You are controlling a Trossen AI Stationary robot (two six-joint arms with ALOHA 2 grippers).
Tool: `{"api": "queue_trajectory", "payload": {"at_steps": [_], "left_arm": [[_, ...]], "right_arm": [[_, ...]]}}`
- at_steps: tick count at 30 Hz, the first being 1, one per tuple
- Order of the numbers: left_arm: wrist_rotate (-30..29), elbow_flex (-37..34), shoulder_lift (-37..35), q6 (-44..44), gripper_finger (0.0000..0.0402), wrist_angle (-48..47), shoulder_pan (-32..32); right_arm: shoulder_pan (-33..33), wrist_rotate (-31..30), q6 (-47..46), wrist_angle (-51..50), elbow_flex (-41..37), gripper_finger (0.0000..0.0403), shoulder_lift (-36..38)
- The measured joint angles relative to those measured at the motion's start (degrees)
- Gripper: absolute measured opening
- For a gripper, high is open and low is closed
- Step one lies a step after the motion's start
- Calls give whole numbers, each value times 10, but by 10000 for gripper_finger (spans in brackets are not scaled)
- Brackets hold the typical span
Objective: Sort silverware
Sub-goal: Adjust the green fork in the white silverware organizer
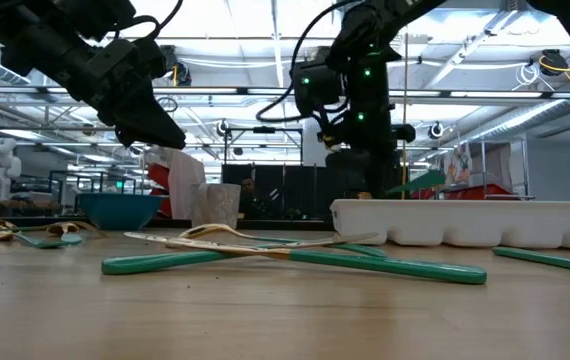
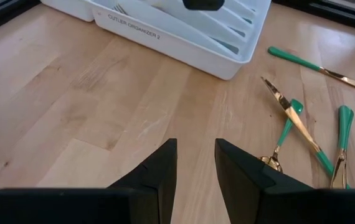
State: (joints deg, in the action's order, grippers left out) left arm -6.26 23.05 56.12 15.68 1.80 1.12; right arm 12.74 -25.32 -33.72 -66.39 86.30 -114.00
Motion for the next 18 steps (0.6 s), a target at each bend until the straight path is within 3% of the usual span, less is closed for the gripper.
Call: {"api": "queue_trajectory", "payload": {"at_steps": [4,9,14,18], "left_arm": [[0,0,0,0,115,7,0],[0,0,0,4,115,8,0],[0,0,0,5,115,3,0],[1,0,0,5,115,0,1]], "right_arm": [[-17,-44,-2,-87,86,1,-41],[-36,-108,-20,-238,266,0,-136],[-38,-107,29,-234,366,0,-226],[-43,-111,27,-237,367,0,-245]]}}
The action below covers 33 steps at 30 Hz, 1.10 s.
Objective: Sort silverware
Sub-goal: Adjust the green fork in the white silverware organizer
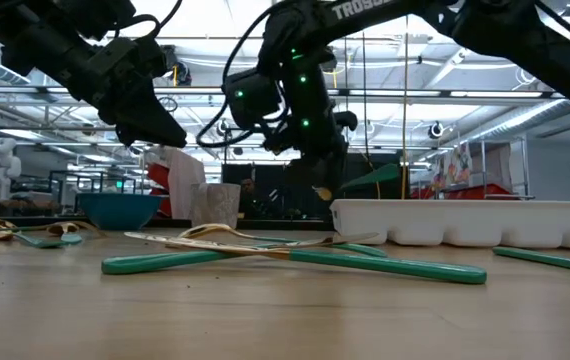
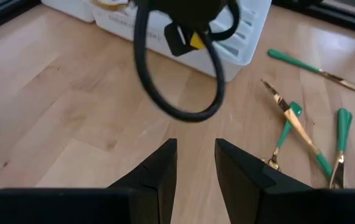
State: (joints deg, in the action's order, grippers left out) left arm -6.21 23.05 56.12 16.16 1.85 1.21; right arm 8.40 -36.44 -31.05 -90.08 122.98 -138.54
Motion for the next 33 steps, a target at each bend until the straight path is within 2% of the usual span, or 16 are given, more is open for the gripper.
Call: {"api": "queue_trajectory", "payload": {"at_steps": [6,14,17,22,27,33], "left_arm": [[4,0,0,0,115,-9,2],[4,0,0,0,115,-12,3],[4,0,0,0,115,-13,3],[4,0,0,0,115,-15,3],[4,0,0,3,115,-13,3],[4,0,0,15,115,-10,3]], "right_arm": [[2,-14,-41,0,-7,0,0],[1,-12,-41,2,-10,0,1],[3,-33,-34,2,-31,0,7],[6,-29,-33,-1,-68,0,33],[6,2,-43,1,-90,0,35],[12,12,-54,1,-129,0,36]]}}
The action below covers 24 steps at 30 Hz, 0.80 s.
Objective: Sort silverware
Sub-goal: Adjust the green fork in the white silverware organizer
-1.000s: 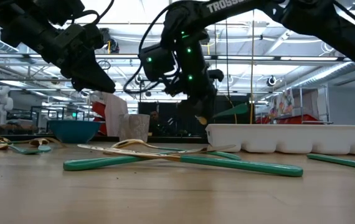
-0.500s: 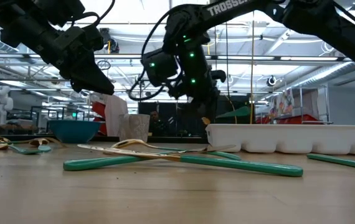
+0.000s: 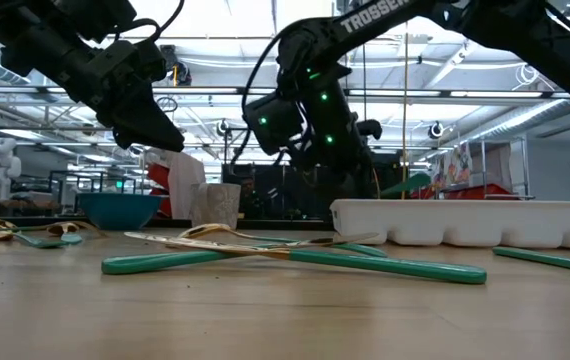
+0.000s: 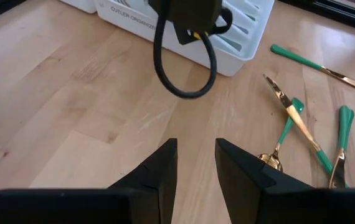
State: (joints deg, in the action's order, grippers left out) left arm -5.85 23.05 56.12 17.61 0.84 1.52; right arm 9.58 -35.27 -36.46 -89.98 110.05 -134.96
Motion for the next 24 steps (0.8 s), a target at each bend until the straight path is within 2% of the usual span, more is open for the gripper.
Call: {"api": "queue_trajectory", "payload": {"at_steps": [17,20,24], "left_arm": [[0,0,0,0,115,1,0],[-1,0,0,0,115,1,0],[-1,0,0,0,115,1,0]], "right_arm": [[2,39,59,4,-7,2,3],[-1,39,65,5,-7,16,3],[-9,39,79,7,-8,56,3]]}}
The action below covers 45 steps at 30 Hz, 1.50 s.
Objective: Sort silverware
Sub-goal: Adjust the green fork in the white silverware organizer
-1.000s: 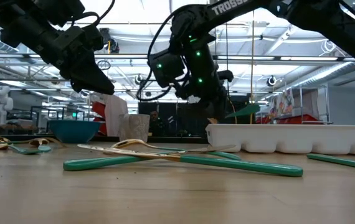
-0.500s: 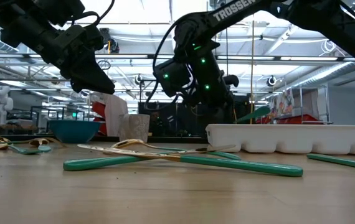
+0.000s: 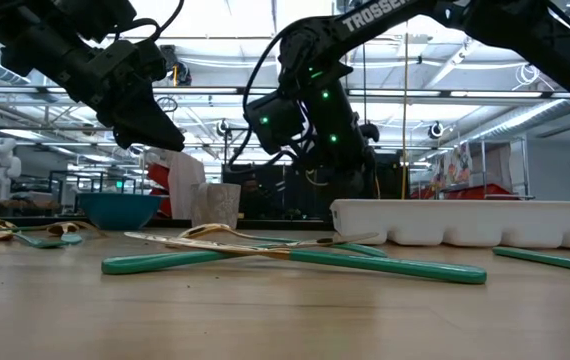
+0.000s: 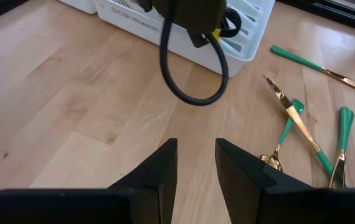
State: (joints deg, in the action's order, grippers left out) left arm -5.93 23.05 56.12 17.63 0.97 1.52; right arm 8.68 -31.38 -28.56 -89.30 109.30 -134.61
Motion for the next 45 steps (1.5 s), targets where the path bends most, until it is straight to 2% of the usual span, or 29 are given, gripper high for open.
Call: {"api": "queue_trajectory", "payload": {"at_steps": [5,9,16,19,22,27,34,39,45], "left_arm": [[-1,0,0,0,115,0,0],[-1,0,0,0,115,0,0],[-1,0,0,0,115,-1,0],[-1,0,0,1,115,-5,0],[-1,0,0,1,115,-16,0],[-1,0,0,1,115,-43,0],[-1,0,0,-10,115,-46,0],[-1,0,0,-14,115,-45,0],[-3,0,0,-14,115,-45,0]], "right_arm": [[-7,-2,8,6,0,115,0],[-12,-2,9,3,18,142,-1],[-28,-4,27,4,92,150,25],[-33,-21,34,-8,92,150,51],[-32,-5,43,3,67,150,95],[-9,68,28,43,-34,150,193],[27,183,17,299,-276,150,355],[52,239,18,412,-407,150,397],[67,242,19,454,-471,150,405]]}}
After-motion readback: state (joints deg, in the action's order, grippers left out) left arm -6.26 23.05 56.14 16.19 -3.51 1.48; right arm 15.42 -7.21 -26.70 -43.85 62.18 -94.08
